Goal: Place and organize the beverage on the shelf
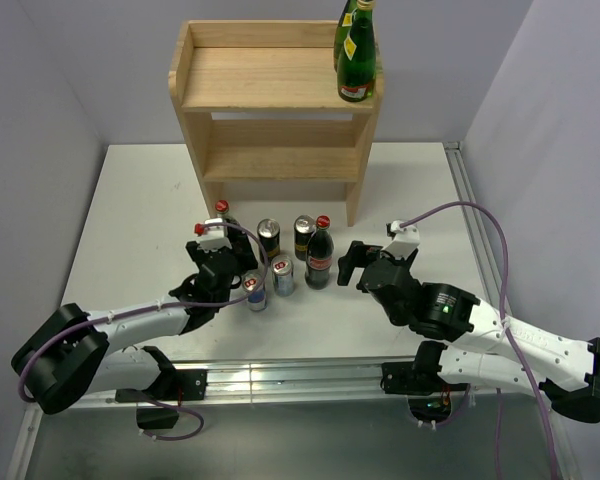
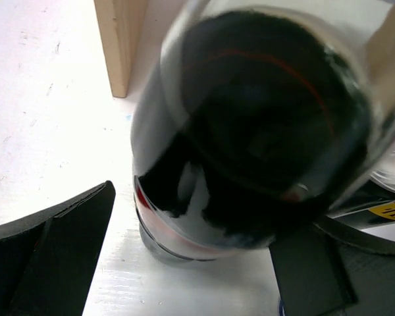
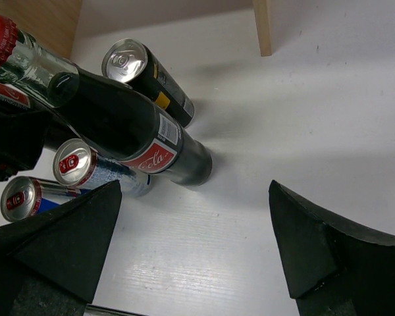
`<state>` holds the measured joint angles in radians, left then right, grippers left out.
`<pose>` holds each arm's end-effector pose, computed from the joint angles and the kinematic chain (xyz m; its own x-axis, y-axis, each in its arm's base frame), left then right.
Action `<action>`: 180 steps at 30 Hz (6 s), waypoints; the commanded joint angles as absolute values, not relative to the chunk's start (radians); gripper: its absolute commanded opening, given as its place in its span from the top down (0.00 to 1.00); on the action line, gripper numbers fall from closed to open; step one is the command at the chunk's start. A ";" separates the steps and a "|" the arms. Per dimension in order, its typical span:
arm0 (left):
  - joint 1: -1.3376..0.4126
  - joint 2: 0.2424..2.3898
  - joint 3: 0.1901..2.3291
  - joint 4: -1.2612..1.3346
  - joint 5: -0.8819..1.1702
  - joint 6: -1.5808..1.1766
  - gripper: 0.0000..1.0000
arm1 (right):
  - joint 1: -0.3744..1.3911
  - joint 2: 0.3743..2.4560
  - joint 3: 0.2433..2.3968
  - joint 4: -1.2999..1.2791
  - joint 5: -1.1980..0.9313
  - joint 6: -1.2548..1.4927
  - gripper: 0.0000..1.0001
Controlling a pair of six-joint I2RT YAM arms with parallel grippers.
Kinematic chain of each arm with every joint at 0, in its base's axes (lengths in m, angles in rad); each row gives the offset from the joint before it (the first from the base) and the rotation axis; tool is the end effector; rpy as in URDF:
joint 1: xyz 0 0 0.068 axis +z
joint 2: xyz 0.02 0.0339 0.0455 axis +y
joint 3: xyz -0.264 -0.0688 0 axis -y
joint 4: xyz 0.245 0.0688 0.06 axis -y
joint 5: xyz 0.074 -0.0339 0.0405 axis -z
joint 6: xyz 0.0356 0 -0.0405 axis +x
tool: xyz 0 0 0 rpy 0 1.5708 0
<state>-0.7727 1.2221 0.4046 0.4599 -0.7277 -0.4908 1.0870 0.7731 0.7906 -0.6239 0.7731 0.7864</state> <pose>0.1851 -0.1474 0.1887 -0.2565 -0.2415 -0.9359 -0.0519 0.9703 -0.2362 0.0949 0.1272 0.3054 -0.4468 0.2388 -0.8622 -0.0714 0.9511 0.3005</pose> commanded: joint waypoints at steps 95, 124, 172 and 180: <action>-0.896 1.391 1.911 -0.138 -0.919 0.110 1.00 | 1.094 0.729 0.762 -0.549 0.831 0.778 0.00; -0.473 1.730 2.375 -0.193 -0.617 0.025 1.00 | 1.092 0.719 0.709 -0.584 0.859 0.842 0.00; -0.422 1.657 2.071 -0.110 -0.486 -0.035 0.29 | 1.094 0.704 0.703 -0.598 0.874 0.862 0.00; -0.423 1.649 2.043 -0.084 -0.499 -0.034 0.24 | 1.092 0.693 0.699 -0.600 0.879 0.858 0.00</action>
